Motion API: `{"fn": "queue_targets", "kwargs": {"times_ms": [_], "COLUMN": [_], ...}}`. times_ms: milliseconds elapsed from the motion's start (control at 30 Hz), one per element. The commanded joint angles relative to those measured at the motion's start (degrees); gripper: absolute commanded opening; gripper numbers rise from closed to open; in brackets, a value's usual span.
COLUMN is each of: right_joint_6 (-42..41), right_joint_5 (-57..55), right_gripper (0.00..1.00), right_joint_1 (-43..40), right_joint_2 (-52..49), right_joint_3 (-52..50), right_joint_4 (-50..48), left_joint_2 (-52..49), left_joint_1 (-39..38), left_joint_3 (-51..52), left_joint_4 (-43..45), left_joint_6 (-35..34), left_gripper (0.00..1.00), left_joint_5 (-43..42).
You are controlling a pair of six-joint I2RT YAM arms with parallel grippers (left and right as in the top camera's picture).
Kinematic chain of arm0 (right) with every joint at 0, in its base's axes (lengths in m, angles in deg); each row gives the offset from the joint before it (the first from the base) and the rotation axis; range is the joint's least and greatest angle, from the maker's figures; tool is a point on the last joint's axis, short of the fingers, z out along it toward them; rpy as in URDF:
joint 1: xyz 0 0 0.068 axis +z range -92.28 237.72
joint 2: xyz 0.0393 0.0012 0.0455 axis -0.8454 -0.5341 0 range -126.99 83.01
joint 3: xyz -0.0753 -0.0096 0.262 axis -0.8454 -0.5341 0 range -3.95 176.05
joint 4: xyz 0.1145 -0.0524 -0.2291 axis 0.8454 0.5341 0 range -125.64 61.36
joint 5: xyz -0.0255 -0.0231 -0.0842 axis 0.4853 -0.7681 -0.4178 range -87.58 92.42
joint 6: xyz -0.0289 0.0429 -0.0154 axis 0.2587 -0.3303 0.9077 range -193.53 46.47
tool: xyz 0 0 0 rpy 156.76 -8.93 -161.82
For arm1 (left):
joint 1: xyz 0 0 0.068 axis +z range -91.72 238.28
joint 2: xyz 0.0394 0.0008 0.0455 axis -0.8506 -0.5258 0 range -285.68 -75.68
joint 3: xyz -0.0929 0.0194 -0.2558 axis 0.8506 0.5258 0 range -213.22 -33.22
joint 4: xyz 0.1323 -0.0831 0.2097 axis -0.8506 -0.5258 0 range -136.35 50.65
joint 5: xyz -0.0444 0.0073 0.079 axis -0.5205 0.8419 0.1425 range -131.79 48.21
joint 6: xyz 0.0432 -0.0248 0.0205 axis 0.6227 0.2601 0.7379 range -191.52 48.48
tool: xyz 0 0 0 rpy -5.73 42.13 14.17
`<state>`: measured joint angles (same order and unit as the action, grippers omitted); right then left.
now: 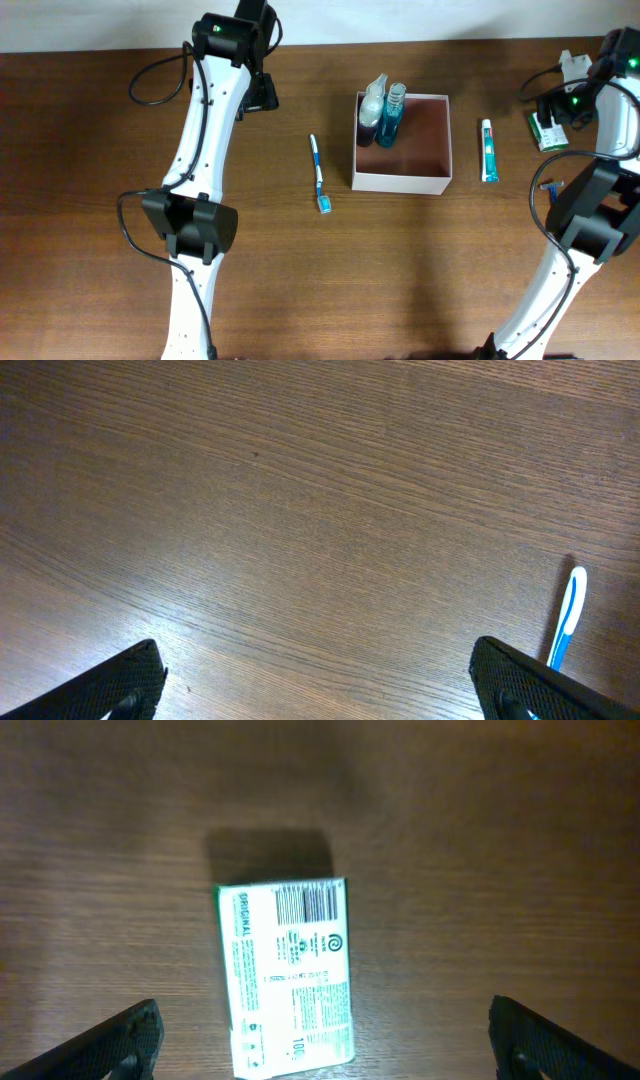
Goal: Pack container
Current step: 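Move the right gripper over the green soap bar box, then grasp the green soap box with the right gripper and lift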
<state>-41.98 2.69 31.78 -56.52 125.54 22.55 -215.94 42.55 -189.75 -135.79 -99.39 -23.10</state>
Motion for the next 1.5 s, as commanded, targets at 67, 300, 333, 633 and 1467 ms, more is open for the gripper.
{"fn": "queue_targets", "kwargs": {"times_ms": [67,300,333,633,1467], "right_joint_6": [0.2,0.17,0.17,0.15,-0.48], "right_joint_5": [3.65,3.85,3.93,4.28,6.6], "right_gripper": [0.99,0.99,0.99,0.99,0.5], "right_joint_1": [-1.09,-1.07,-1.07,-0.85,-0.7], "right_joint_2": [-4.37,-5.51,-5.57,-7.56,-8.24], "right_joint_3": [0.17,0.04,0.04,-0.24,-1.22], "right_joint_4": [0.22,-1.49,-1.57,-1.01,-1.03], "left_joint_2": [0.13,0.13,0.13,0.13,0.13], "left_joint_1": [0.02,0.02,0.02,-0.02,-0.02], "left_joint_3": [0.28,0.28,0.28,0.28,0.28], "left_joint_4": [-0.04,-0.04,-0.04,-0.04,-0.04], "left_joint_6": [0.74,0.74,0.74,0.74,0.74], "left_gripper": [0.99,0.99,0.99,0.99,0.99], "left_joint_5": [0.61,0.61,0.61,0.61,0.61]}}
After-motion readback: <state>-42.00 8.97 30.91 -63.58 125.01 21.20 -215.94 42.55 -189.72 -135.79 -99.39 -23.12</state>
